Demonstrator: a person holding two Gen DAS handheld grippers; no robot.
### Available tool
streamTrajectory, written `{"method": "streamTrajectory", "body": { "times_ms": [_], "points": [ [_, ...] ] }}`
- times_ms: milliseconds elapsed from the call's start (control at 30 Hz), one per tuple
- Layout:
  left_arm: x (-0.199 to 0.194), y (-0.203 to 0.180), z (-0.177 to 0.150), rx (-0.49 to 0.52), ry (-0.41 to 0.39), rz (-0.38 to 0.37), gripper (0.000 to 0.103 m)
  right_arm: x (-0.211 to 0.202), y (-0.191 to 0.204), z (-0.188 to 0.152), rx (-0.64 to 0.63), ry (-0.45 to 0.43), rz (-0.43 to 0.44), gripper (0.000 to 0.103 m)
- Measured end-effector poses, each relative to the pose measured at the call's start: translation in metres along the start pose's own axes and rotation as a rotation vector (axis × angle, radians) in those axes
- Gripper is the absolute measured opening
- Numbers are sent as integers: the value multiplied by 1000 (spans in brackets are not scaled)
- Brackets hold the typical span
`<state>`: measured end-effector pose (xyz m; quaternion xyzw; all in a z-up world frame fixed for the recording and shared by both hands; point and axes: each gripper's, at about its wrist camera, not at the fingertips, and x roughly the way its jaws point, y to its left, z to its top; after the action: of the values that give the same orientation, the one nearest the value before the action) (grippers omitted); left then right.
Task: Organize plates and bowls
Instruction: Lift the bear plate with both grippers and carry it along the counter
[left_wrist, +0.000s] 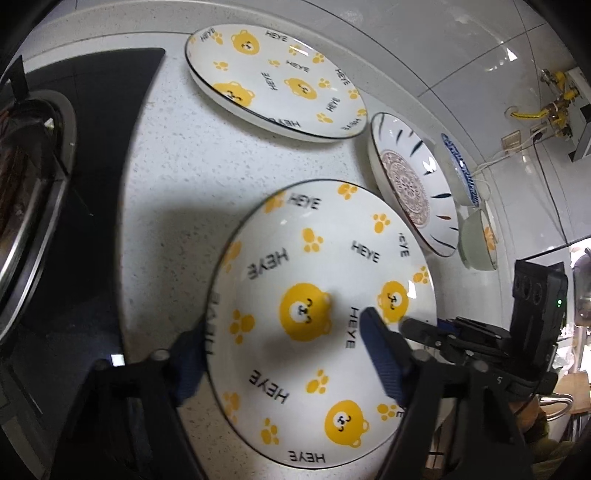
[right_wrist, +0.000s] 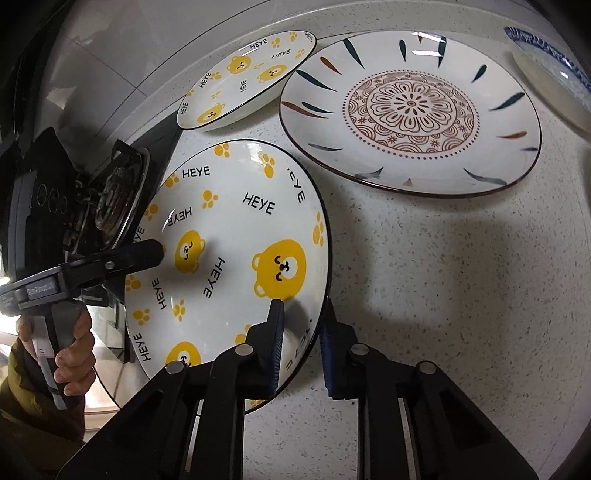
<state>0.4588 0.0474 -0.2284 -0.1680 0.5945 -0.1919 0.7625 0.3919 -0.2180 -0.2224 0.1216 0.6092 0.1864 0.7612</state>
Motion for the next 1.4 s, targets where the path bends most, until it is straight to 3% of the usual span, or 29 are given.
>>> {"method": "streamTrajectory", "body": {
  "times_ms": [133,200,333,600,1033,1200,1400],
  "points": [
    [-4,16,-2,-49,2,42,20,-1,-9,1,49,11,44,14],
    [-4,25,-4,-79,19,22,13,-1,-13,1,64,12,61,14],
    [-5,23,-8,-89,37,30,13,-1,-16,3,83,13,72,13],
    [-26,20,-19,-135,37,-26,10,-17,-6,-1,94,-7,52,13],
    [-89,7,-81,-84,16,-90,10,-71,44,-65,56,-75,16,13],
    [-81,12,-104,-69,48,-88,10,-64,42,-92,63,-61,6,13],
    [-64,17,-119,-29,66,-34,11,-40,33,-106,111,-43,7,13]
  ]
}}
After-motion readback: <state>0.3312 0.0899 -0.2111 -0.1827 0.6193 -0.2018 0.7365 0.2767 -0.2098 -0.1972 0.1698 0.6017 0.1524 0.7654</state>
